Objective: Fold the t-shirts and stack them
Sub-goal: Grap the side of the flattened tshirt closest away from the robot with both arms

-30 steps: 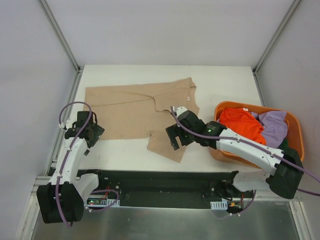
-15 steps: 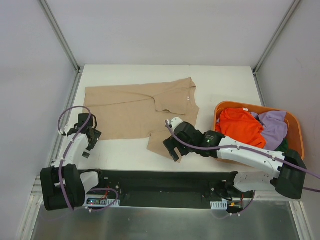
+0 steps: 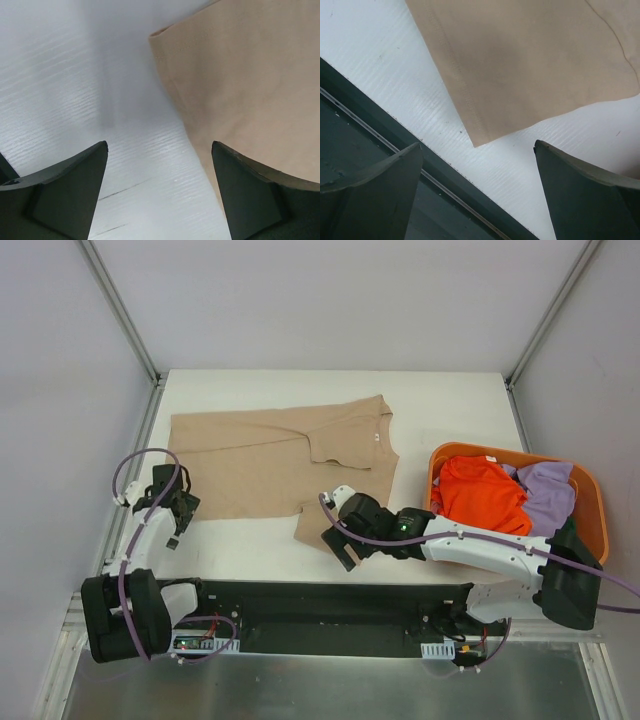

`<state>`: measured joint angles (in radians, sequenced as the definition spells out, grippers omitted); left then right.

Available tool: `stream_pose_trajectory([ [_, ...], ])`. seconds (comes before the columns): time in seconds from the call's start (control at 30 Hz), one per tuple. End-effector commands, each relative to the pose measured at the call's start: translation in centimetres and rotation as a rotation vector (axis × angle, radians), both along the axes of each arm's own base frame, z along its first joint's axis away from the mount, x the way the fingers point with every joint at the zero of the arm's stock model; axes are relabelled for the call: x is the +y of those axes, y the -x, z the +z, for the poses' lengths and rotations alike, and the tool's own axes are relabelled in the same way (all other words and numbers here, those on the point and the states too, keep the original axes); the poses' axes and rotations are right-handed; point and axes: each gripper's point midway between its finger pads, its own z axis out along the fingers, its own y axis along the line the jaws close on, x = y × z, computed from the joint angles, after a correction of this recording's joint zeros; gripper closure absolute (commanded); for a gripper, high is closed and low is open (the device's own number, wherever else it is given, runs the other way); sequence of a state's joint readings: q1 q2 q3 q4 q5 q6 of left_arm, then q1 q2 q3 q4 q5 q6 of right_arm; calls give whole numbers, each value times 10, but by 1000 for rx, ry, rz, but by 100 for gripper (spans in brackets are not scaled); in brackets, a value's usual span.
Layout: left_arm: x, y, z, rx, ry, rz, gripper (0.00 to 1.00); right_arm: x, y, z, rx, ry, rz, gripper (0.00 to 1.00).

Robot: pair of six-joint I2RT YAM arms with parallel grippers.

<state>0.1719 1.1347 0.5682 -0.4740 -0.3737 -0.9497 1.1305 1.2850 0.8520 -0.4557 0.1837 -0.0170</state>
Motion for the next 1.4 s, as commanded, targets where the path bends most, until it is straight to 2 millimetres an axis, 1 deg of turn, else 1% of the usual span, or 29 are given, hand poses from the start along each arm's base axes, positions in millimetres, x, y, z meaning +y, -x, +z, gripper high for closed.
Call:
stream_pose_trajectory([
  [0.0,13,-10,26,-100,-69,14,15,9,-5,6,-44,-41,31,4],
  [0.07,18,-9,26,-86,-90,29,15,12,-4,8,-47,-54,45,4],
  [0.17,17,-12,16,-38,-73,34,17,12,-4,8,-50,-52,60,4],
  [0.33,25,-34,8,52,-81,12,24,9,-4,0,-53,-31,70,4],
  [0.4,24,-41,6,67,-69,2,24,9,-3,-4,-42,-27,68,4],
  [0.47,24,-44,3,70,-62,8,25,9,-3,-6,-38,-24,63,4],
  [0.57,22,-44,0,77,-47,1,33,7,-2,-10,-31,-11,61,4],
  [0.63,21,-41,-1,85,-47,-6,41,5,-2,-12,-28,-1,62,4],
  [0.67,20,-40,-2,85,-44,-8,46,6,-1,-11,-26,-1,67,4],
  [0.7,20,-40,-2,86,-42,-12,54,5,0,-13,-21,5,70,4],
  [0.73,19,-40,-3,88,-35,-19,57,6,0,-13,-17,7,77,4],
  [0.83,16,-40,-10,116,-7,-46,57,5,4,-18,12,32,99,4],
  [0.97,14,-44,-14,132,18,-73,58,1,10,-26,36,79,112,3],
  [1.17,12,-49,-19,156,54,-106,58,5,19,-35,74,93,127,3],
  [1.23,11,-48,-22,163,69,-109,72,7,20,-36,75,98,131,2],
  [1.27,11,-48,-23,165,77,-114,94,7,19,-36,72,99,129,2],
  [1.3,10,-48,-24,173,84,-131,100,7,19,-38,72,101,128,2],
  [1.37,9,-49,-26,183,95,-145,100,9,21,-38,78,102,142,1],
])
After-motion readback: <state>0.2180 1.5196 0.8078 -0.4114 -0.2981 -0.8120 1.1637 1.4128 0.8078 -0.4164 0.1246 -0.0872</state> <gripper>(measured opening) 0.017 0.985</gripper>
